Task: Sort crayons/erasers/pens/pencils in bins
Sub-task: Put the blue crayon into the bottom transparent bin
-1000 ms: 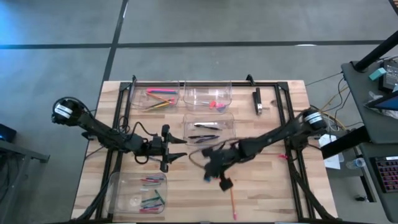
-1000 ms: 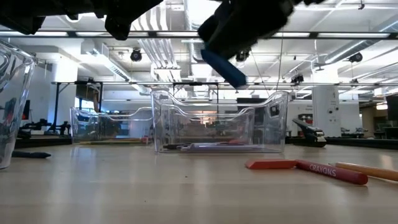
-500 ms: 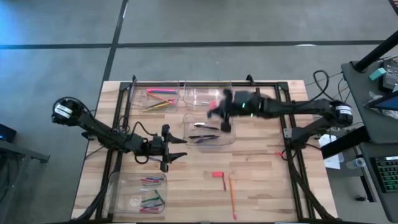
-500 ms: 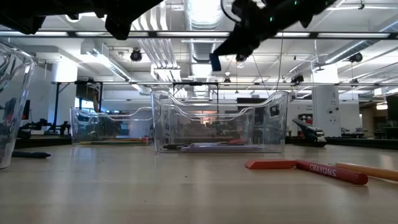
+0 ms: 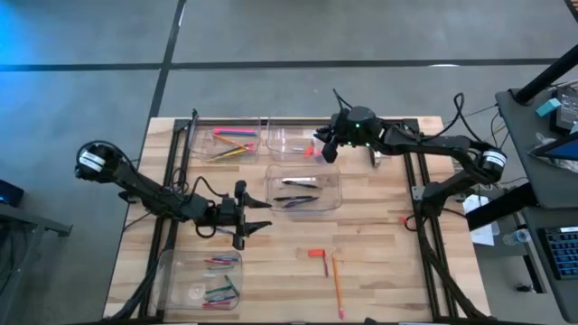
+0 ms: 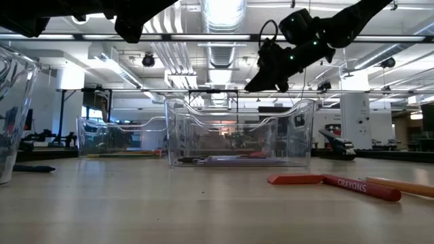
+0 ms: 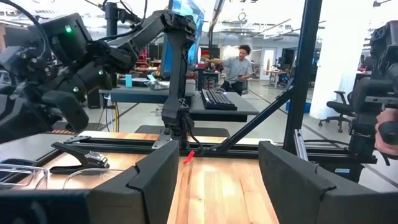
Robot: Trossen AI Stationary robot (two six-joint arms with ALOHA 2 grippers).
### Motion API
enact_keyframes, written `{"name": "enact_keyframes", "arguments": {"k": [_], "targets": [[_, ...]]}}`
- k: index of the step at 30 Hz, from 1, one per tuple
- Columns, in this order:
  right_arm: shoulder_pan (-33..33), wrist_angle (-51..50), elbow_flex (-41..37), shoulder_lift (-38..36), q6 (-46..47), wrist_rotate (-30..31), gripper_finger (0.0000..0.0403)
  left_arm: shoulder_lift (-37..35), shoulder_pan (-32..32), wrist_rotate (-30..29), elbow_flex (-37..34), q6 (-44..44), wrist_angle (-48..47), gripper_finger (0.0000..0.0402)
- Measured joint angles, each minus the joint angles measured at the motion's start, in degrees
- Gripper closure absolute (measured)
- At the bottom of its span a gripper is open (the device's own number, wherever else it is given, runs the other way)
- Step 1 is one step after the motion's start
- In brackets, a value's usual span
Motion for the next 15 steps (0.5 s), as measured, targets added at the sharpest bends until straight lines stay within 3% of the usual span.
{"name": "enact_keyframes", "arguments": {"k": [9,13,15], "targets": [[1.0,-3.0,1.6,-2.2,4.8,-2.2,0.0211,0.0,0.0,0.4,0.0,0.0,0.0,0.0196],[4.4,-3.8,1.5,-6.5,7.2,-10.6,0.0181,0.0,0.0,1.0,0.0,0.0,0.0,0.0196],[8.1,-4.7,0.5,-8.8,8.4,-11.7,0.0178,0.0,0.0,1.0,0.0,0.0,0.0,0.0196]]}}
